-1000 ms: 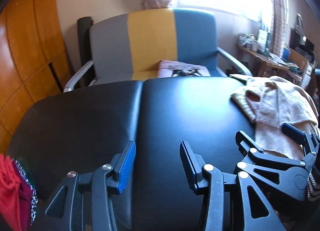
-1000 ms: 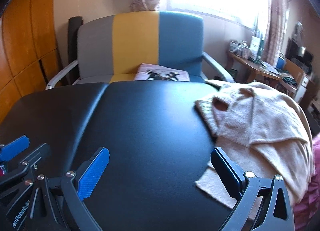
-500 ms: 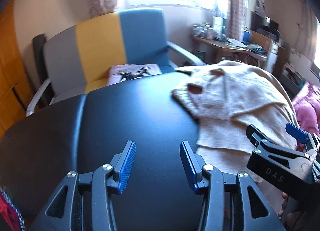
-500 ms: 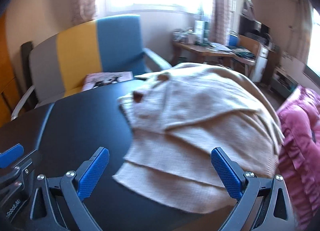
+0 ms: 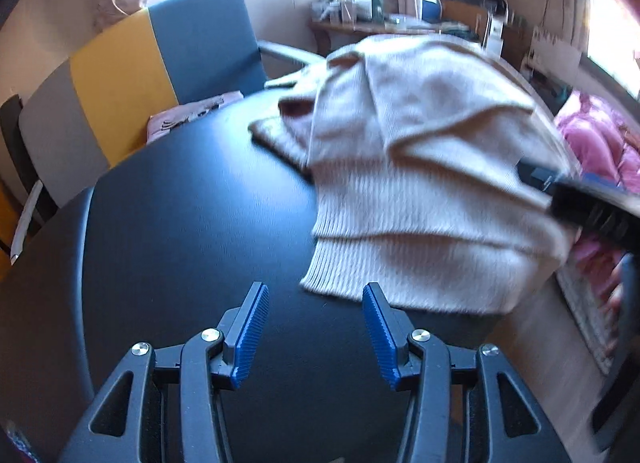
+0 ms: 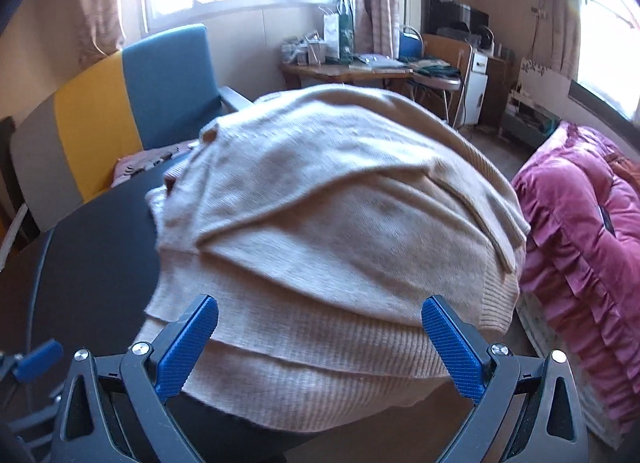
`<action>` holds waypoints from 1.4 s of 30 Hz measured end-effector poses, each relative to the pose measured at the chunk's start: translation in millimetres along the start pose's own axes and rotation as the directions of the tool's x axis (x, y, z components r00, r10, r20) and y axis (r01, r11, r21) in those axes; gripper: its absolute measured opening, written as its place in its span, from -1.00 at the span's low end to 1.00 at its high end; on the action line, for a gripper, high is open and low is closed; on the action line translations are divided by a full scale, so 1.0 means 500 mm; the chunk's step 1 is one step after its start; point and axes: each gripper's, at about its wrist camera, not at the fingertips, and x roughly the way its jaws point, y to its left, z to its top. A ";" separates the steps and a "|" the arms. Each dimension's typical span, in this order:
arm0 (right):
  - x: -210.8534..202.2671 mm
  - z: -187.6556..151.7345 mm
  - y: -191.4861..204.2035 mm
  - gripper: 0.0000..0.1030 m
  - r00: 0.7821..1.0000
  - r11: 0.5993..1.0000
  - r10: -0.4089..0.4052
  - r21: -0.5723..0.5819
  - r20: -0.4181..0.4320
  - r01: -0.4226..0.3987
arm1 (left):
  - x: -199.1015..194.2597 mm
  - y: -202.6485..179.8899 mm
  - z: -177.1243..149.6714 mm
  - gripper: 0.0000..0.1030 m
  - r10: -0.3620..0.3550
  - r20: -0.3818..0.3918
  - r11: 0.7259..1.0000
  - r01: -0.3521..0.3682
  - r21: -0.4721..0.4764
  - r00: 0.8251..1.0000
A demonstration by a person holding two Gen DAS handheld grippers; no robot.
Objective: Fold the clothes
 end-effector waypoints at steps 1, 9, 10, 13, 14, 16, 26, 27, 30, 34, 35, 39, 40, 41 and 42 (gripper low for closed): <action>0.010 -0.003 -0.006 1.00 1.000 1.000 0.006 0.001 -0.007 -0.006 | 0.010 0.001 -0.005 -0.03 0.003 -0.006 1.000 -0.003 0.003 1.000; 0.053 0.026 -0.073 1.00 0.966 0.954 0.255 0.154 0.044 -0.259 | 0.066 0.020 -0.033 -0.03 -0.013 -0.022 1.000 0.013 0.008 1.000; 0.058 0.036 -0.085 1.00 0.957 0.939 0.284 0.184 0.060 -0.291 | 0.073 0.025 -0.034 -0.03 -0.024 -0.030 1.000 0.024 -0.001 0.999; 0.075 0.063 -0.113 1.00 0.946 0.915 0.312 0.239 0.093 -0.325 | 0.092 0.040 -0.040 -0.03 -0.051 -0.054 0.998 0.049 -0.033 0.997; 0.081 0.071 -0.126 1.00 0.940 0.902 0.326 0.264 0.105 -0.342 | 0.098 0.045 -0.044 -0.03 -0.058 -0.062 0.997 0.055 -0.045 0.996; 0.096 0.086 -0.149 1.00 0.931 0.877 0.342 0.314 0.125 -0.364 | 0.104 0.054 -0.048 -0.02 -0.077 -0.064 0.995 0.073 -0.066 0.995; 0.177 0.124 -0.212 1.00 0.879 0.723 0.415 0.502 0.235 -0.475 | 0.117 0.086 -0.073 0.13 -0.144 -0.032 0.984 0.140 -0.112 0.989; 0.183 0.129 -0.216 1.00 0.875 0.709 0.412 0.515 0.252 -0.482 | 0.118 0.087 -0.074 0.13 -0.147 -0.028 0.983 0.143 -0.117 0.989; 0.187 0.148 -0.212 1.00 0.863 0.696 0.412 0.511 0.291 -0.504 | 0.116 0.090 -0.080 0.14 -0.158 -0.013 0.978 0.154 -0.141 0.987; 0.191 0.172 -0.204 1.00 0.847 0.686 0.414 0.496 0.334 -0.532 | 0.118 0.095 -0.085 0.17 -0.172 -0.004 0.973 0.169 -0.159 0.985; 0.196 0.175 -0.201 1.00 0.844 0.682 0.421 0.497 0.333 -0.536 | 0.120 0.095 -0.084 0.17 -0.172 -0.004 0.973 0.169 -0.157 0.985; 0.202 0.189 -0.170 1.00 0.810 0.666 0.485 0.460 0.331 -0.587 | 0.121 0.096 -0.087 0.18 -0.177 0.003 0.974 0.176 -0.143 0.984; 0.203 0.193 -0.160 1.00 0.799 0.662 0.504 0.447 0.329 -0.602 | 0.121 0.097 -0.088 0.18 -0.180 0.005 0.974 0.179 -0.141 0.984; 0.203 0.196 -0.151 1.00 0.787 0.656 0.522 0.435 0.328 -0.617 | 0.122 0.098 -0.088 0.18 -0.183 0.007 0.973 0.182 -0.140 0.983; 0.204 0.200 -0.141 1.00 0.775 0.651 0.541 0.422 0.326 -0.632 | 0.121 0.098 -0.089 0.18 -0.185 0.006 0.973 0.184 -0.139 0.983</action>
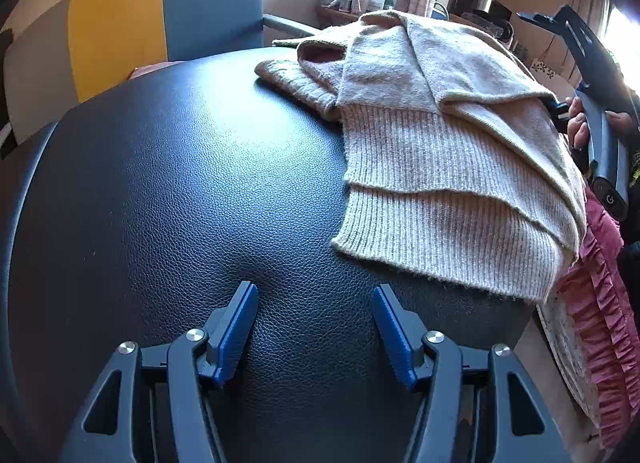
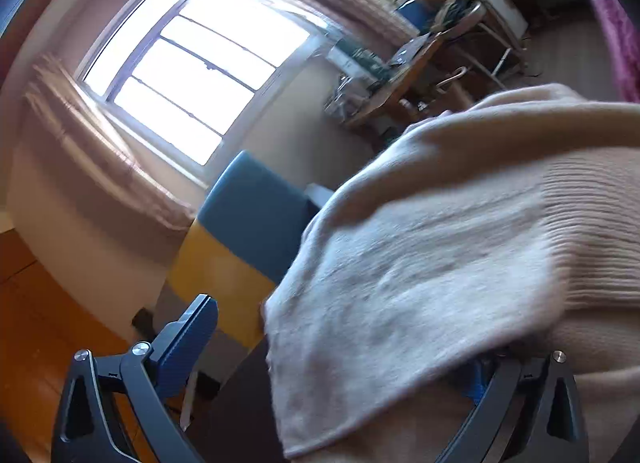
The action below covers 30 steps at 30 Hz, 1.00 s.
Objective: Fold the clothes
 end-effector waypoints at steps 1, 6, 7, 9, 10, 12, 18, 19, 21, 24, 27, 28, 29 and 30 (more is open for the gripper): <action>-0.001 -0.008 0.010 1.00 0.999 0.999 0.037 0.000 -0.016 -0.037 | 0.000 0.000 0.000 0.18 -0.002 -0.001 1.000 0.002 0.001 1.000; -0.003 -0.046 0.058 1.00 0.971 0.976 0.219 0.008 -0.094 -0.219 | 0.000 0.005 -0.007 0.18 -0.024 0.001 1.000 0.024 0.012 1.000; -0.004 -0.054 0.067 1.00 0.961 0.967 0.255 0.011 -0.110 -0.255 | 0.000 0.006 -0.009 0.18 -0.028 0.000 0.999 0.028 0.020 1.000; -0.005 -0.070 0.087 1.00 0.935 0.945 0.325 0.020 -0.140 -0.325 | -0.005 0.009 -0.010 0.18 -0.033 -0.005 0.999 0.033 0.016 0.999; -0.005 -0.077 0.096 1.00 0.921 0.933 0.358 0.025 -0.155 -0.359 | -0.008 0.013 -0.009 0.18 -0.037 -0.012 0.999 0.037 0.000 0.999; -0.024 -0.093 0.082 1.00 0.929 0.942 0.334 0.025 -0.158 -0.335 | -0.012 0.017 0.000 0.18 -0.021 -0.022 0.999 0.021 -0.025 1.000; -0.080 -0.140 0.040 1.00 0.950 0.965 0.262 0.027 -0.168 -0.261 | -0.049 0.000 0.043 0.17 -0.040 0.034 0.999 0.040 -0.004 0.999; -0.089 -0.148 0.033 1.00 0.953 0.968 0.249 0.027 -0.170 -0.248 | -0.054 -0.012 0.057 0.17 -0.053 0.047 0.999 0.053 0.007 0.997; -0.107 -0.164 0.019 1.00 0.959 0.974 0.225 0.028 -0.174 -0.223 | -0.055 -0.044 0.088 0.17 -0.062 0.068 0.997 0.058 0.053 0.996; -0.135 -0.187 -0.002 1.00 0.966 0.982 0.188 0.028 -0.179 -0.186 | -0.048 -0.099 0.138 0.17 -0.068 0.085 0.990 0.056 0.131 0.994; -0.146 -0.168 -0.013 1.00 0.976 0.987 0.161 0.030 -0.146 -0.159 | -0.027 -0.146 0.188 0.17 -0.068 0.091 0.981 0.050 0.188 0.994; -0.149 -0.162 -0.016 1.00 0.979 0.988 0.152 0.031 -0.135 -0.149 | -0.018 -0.160 0.204 0.17 -0.066 0.092 0.978 0.046 0.204 0.994; -0.153 -0.155 -0.020 1.00 0.982 0.990 0.143 0.033 -0.124 -0.140 | -0.008 -0.173 0.219 0.17 -0.065 0.092 0.975 0.043 0.218 0.994; -0.155 -0.147 -0.023 1.00 0.984 0.990 0.137 0.036 -0.112 -0.134 | 0.003 -0.182 0.231 0.17 -0.069 0.088 0.974 0.048 0.223 0.994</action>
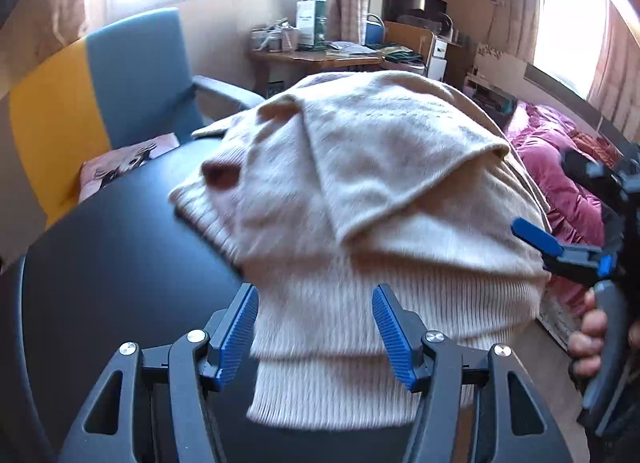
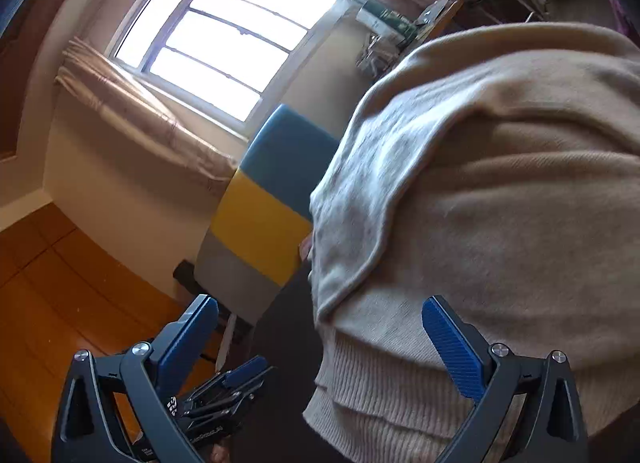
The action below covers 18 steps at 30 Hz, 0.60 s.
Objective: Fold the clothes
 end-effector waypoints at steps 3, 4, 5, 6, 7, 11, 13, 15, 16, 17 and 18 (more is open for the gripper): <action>-0.005 0.003 -0.023 1.00 1.000 1.000 -0.013 0.026 0.003 0.013 | 0.042 -0.014 0.032 0.17 -0.009 -0.016 1.000 0.009 0.017 1.000; -0.007 0.004 -0.031 1.00 1.000 0.999 -0.018 0.035 0.004 0.018 | 0.057 -0.019 0.041 0.17 -0.006 -0.024 1.000 0.007 0.024 1.000; -0.009 0.005 -0.039 1.00 1.000 0.999 -0.022 0.043 0.005 0.022 | 0.070 -0.024 0.049 0.17 -0.002 -0.030 0.999 0.003 0.033 1.000; -0.011 0.006 -0.047 1.00 1.000 0.998 -0.026 0.052 0.005 0.026 | 0.082 -0.028 0.056 0.17 0.005 -0.033 0.999 -0.004 0.043 0.999; -0.008 0.009 -0.049 1.00 1.000 0.998 -0.024 0.051 0.003 0.024 | 0.094 -0.033 0.063 0.17 0.013 -0.037 0.999 -0.011 0.052 0.999; 0.001 0.017 -0.059 1.00 1.000 0.999 -0.014 0.050 -0.009 0.014 | 0.142 -0.048 0.085 0.17 0.046 -0.054 0.996 -0.041 0.085 0.997; 0.006 0.022 -0.064 1.00 1.000 0.999 -0.009 0.049 -0.015 0.010 | 0.157 -0.056 0.093 0.17 0.061 -0.055 0.994 -0.056 0.092 0.997; 0.010 0.024 -0.069 1.00 1.000 0.999 -0.004 0.050 -0.018 0.005 | 0.166 -0.062 0.098 -0.03 0.068 -0.052 0.993 -0.063 0.095 0.996; 0.010 0.024 -0.072 1.00 1.000 0.999 -0.001 0.051 -0.018 0.002 | 0.166 -0.064 0.099 -0.41 0.060 -0.049 0.994 -0.055 0.095 0.997; 0.011 0.024 -0.074 1.00 1.000 0.999 0.002 0.053 -0.017 -0.001 | 0.164 -0.065 0.100 -0.59 0.053 -0.047 0.994 -0.049 0.094 0.997; 0.012 0.024 -0.077 1.00 1.000 0.999 0.004 0.054 -0.017 -0.003 | 0.161 -0.066 0.102 -0.83 0.046 -0.045 0.995 -0.042 0.094 0.998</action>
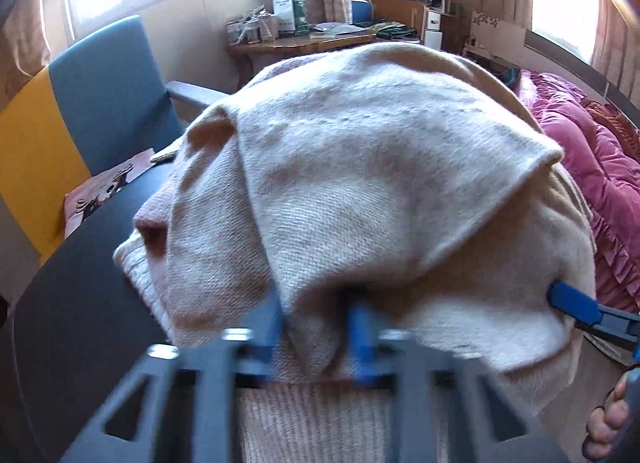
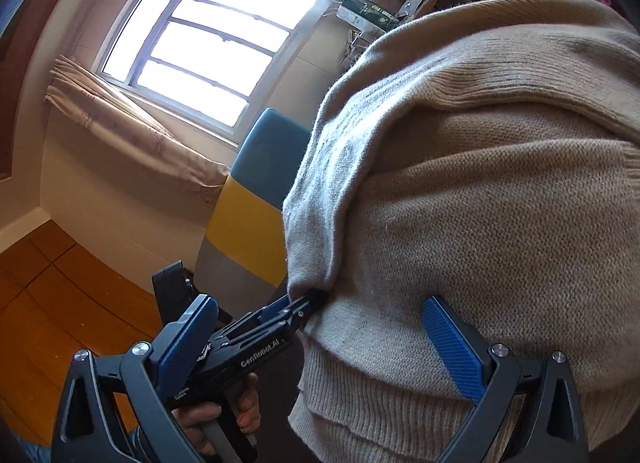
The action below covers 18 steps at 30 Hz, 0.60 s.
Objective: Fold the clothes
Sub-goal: 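Close the left gripper on the sweater edge and lift it up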
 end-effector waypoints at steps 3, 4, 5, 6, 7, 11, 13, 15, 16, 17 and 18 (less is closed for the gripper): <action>0.002 0.001 -0.008 1.00 1.000 1.000 0.008 0.004 0.001 -0.008 | -0.022 0.003 -0.001 -0.86 -0.020 0.028 1.000 0.020 -0.011 0.999; -0.002 0.007 -0.005 1.00 1.000 1.000 0.015 0.001 0.018 -0.015 | -0.034 0.006 -0.002 -0.87 -0.031 0.043 0.999 0.031 -0.017 0.999; -0.006 0.012 -0.001 1.00 0.999 1.000 0.021 -0.001 0.035 -0.021 | -0.047 0.009 -0.004 -0.87 -0.041 0.058 0.999 0.042 -0.022 0.997; -0.011 0.018 0.002 1.00 0.998 1.000 0.028 -0.004 0.052 -0.028 | -0.061 0.012 -0.006 -0.87 -0.052 0.075 0.998 0.054 -0.027 0.996; -0.015 0.023 0.005 1.00 0.997 0.999 0.035 -0.007 0.069 -0.034 | -0.081 0.016 -0.010 -0.87 -0.066 0.097 0.997 0.070 -0.033 0.993; -0.021 0.057 0.010 1.00 0.988 0.998 0.055 0.010 0.144 -0.057 | -0.156 0.028 -0.025 -0.88 -0.133 0.164 0.988 0.144 -0.056 0.977; -0.009 0.084 0.004 1.00 0.984 0.997 0.059 0.043 0.167 -0.067 | -0.191 0.026 -0.031 -0.88 -0.162 0.197 0.983 0.175 -0.054 0.967; 0.012 0.118 -0.004 1.00 0.979 0.992 0.067 0.091 0.191 -0.086 | -0.216 0.019 -0.040 -0.88 -0.174 0.212 0.982 0.185 -0.033 0.962; 0.021 0.132 -0.004 1.00 0.976 0.990 0.084 0.098 0.201 -0.105 | -0.226 0.014 -0.045 -0.88 -0.176 0.214 0.983 0.184 -0.017 0.961; 0.035 0.149 -0.007 1.00 0.974 0.988 0.083 0.109 0.209 -0.107 | -0.233 0.010 -0.050 -0.88 -0.179 0.215 0.983 0.184 -0.006 0.960; 0.052 0.158 -0.003 1.00 0.977 0.987 0.042 0.141 0.208 -0.072 | -0.234 0.010 -0.054 -0.88 -0.185 0.210 0.981 0.192 -0.011 0.960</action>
